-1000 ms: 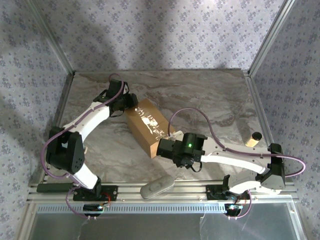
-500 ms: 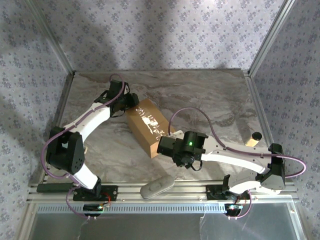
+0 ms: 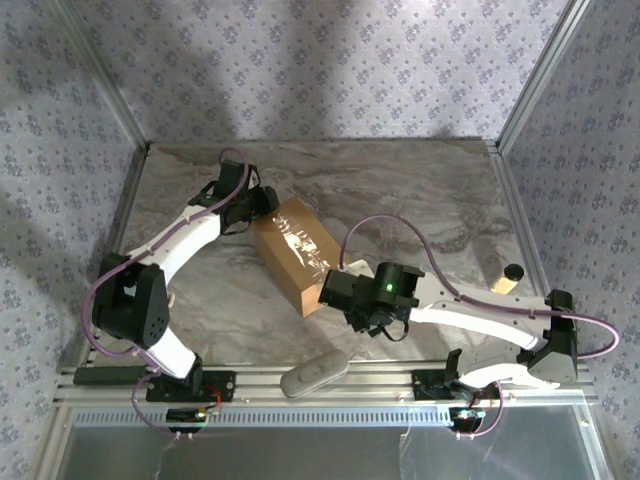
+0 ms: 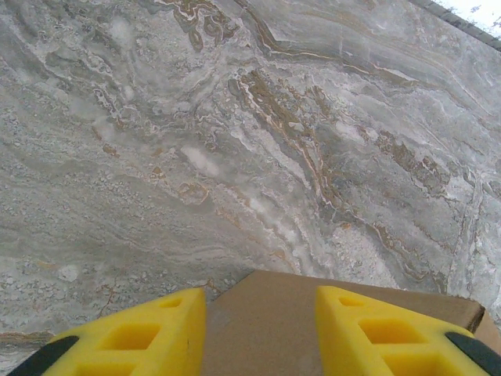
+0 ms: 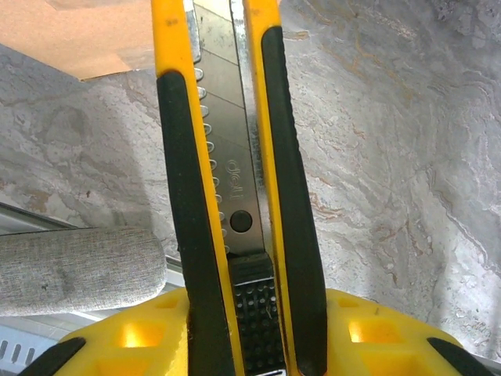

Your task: Unpack the express box

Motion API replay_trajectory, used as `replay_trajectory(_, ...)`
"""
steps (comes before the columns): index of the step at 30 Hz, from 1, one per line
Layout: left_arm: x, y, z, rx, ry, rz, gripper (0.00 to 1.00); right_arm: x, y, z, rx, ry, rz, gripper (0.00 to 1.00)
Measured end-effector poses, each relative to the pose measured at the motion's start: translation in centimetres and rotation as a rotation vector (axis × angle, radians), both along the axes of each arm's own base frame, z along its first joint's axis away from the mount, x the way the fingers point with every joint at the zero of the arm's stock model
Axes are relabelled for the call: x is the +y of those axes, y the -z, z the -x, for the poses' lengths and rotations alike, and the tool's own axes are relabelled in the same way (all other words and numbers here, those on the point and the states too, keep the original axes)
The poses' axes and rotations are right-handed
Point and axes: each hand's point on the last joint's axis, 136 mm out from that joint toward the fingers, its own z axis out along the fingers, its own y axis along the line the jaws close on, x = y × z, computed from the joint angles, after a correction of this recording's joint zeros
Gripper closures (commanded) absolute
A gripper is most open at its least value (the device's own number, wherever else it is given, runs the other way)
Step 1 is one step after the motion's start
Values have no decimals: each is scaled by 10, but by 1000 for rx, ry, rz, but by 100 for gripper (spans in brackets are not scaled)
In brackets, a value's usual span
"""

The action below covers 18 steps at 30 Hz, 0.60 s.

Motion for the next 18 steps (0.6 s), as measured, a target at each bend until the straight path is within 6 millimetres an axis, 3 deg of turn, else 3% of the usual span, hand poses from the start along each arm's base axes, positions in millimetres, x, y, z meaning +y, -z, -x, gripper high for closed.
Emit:
replay_trajectory(9,-3,-1,1,2,1,3,60,-2,4,-2,-26,-20,45,100)
replay_trajectory(18,-4,-2,1,1,-4,1,60,-2,7,-3,36,30,-105,100)
